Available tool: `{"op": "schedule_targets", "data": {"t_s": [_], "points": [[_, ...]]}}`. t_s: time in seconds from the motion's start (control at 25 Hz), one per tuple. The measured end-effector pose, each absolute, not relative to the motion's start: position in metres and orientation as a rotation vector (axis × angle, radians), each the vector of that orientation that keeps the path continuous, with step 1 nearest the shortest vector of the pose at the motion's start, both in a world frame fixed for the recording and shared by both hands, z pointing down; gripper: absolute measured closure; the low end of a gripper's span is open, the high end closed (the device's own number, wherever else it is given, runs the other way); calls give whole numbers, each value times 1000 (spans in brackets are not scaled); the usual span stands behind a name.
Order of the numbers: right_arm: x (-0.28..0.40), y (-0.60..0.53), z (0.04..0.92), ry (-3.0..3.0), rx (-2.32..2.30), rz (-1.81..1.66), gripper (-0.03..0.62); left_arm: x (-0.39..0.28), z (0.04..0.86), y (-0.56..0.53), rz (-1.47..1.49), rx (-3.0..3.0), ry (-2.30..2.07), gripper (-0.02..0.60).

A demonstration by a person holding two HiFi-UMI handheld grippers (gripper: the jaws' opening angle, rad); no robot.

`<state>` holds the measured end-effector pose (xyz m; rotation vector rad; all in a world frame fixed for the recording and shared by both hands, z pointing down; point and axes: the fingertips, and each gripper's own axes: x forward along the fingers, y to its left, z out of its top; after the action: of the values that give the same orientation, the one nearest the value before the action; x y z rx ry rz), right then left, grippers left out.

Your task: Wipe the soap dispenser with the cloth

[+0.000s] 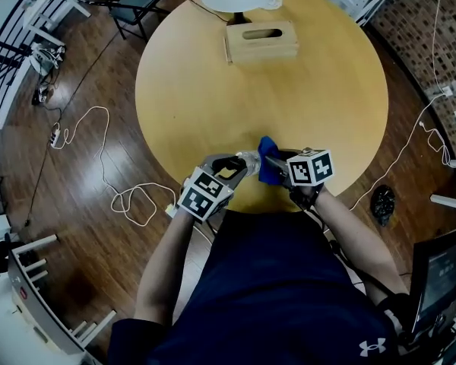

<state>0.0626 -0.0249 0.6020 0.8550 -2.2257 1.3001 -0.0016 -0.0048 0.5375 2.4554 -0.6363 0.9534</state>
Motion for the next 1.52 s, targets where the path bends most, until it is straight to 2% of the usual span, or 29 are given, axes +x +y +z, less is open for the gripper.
{"op": "schedule_targets", "data": {"t_s": [0.32,0.6,0.76,1.0,1.12,1.32,1.52], "points": [[36,-29,533,-2491,744,1402,499,8,541,-6,1002,2503,-628,448],[73,-14,615,-2260,847,1491,499,-5,545,10,1015,2501,-637,448],[79,-8,634,-2205,853,1511,499,-29,559,23,1025,2426,-672,446],[68,-14,613,-2213,859,1293,499,-48,573,37,936,2316,-730,446],[31,-22,571,-2326,748,1085,499,-46,571,38,930,2336,-735,448],[-30,-1,541,-2402,476,898,499,-32,572,41,1165,2534,-675,448],[16,-13,578,-2296,637,992,499,-22,573,47,1416,2686,-568,448]]}}
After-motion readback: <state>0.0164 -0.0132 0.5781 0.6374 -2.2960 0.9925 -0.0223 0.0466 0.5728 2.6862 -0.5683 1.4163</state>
